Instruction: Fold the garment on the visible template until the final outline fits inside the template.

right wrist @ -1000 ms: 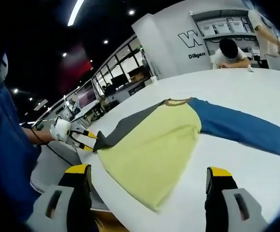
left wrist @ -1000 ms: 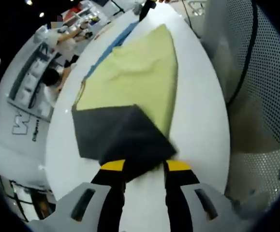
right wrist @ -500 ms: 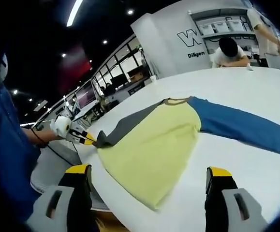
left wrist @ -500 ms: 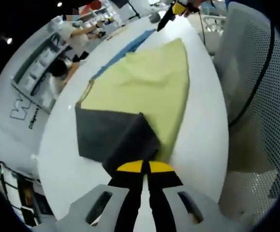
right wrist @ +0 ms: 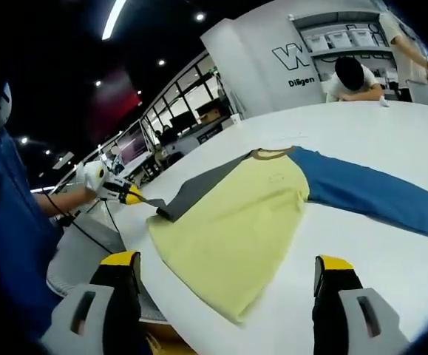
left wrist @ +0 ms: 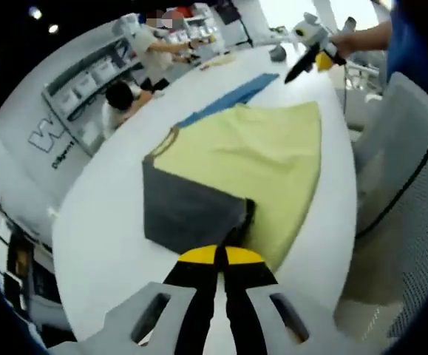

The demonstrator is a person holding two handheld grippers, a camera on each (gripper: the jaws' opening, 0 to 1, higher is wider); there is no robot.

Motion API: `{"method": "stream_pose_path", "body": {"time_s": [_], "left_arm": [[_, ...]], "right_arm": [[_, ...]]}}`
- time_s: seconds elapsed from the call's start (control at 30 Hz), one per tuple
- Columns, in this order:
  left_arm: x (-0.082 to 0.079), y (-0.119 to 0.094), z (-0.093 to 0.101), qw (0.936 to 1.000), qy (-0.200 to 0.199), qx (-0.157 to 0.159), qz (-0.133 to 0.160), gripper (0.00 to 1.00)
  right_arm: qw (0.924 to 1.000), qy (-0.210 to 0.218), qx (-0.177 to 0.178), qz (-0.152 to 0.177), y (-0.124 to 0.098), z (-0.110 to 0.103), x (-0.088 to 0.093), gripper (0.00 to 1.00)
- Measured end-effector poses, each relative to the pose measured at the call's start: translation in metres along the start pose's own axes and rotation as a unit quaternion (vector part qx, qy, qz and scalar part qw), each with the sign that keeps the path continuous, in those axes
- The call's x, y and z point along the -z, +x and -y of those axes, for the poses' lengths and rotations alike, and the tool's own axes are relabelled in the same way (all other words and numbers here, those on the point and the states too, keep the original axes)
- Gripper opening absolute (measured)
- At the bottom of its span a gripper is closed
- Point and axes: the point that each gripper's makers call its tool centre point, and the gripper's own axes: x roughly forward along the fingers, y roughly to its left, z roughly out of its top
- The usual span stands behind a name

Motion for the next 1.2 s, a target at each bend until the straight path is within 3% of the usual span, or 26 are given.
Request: {"method": "stream_pose_path", "body": {"time_s": [0.27, 0.33, 0.47, 0.6, 0.7, 0.77, 0.8, 0.83, 1.03, 1.2], "left_arm": [[-0.012, -0.021, -0.068, 0.9926, -0.102, -0.054, 0.037, 0.0], [-0.012, -0.032, -0.102, 0.9871, -0.133, -0.082, 0.037, 0.0], [-0.009, -0.041, -0.134, 0.979, -0.17, -0.107, 0.033, 0.0], [-0.003, -0.047, -0.154, 0.9702, -0.204, -0.13, 0.02, 0.0], [0.01, -0.052, -0.18, 0.9519, -0.266, -0.15, 0.022, 0.0], [0.025, -0.055, -0.202, 0.9446, -0.282, -0.168, 0.014, 0.0], [0.035, -0.057, -0.214, 0.9424, -0.284, -0.177, 0.004, 0.0], [0.031, -0.056, -0.207, 0.9427, -0.28, -0.181, 0.004, 0.0], [0.067, -0.066, -0.252, 0.9223, -0.319, -0.218, -0.006, 0.0], [0.094, -0.062, -0.286, 0.919, -0.322, -0.227, -0.02, 0.0]], "right_arm": [[1.0, 0.004, -0.001, 0.003, 0.001, 0.0, 0.002, 0.97], [1.0, 0.005, 0.0, 0.003, 0.0, -0.001, 0.002, 0.97], [1.0, 0.008, 0.002, 0.004, -0.002, 0.0, 0.004, 0.96], [0.9999, 0.012, 0.006, 0.006, -0.005, 0.003, 0.006, 0.96], [0.9998, 0.015, 0.009, 0.006, -0.008, 0.004, 0.006, 0.97], [0.9998, 0.017, 0.01, 0.009, -0.01, 0.004, 0.005, 0.98], [0.9998, 0.018, 0.01, 0.009, -0.01, 0.0, 0.004, 0.98], [0.9998, 0.018, 0.009, 0.009, -0.01, 0.0, 0.003, 0.98], [0.9997, 0.018, 0.016, 0.004, -0.015, -0.004, 0.002, 0.99], [0.9994, 0.021, 0.027, 0.001, -0.017, -0.015, -0.003, 0.98]]}}
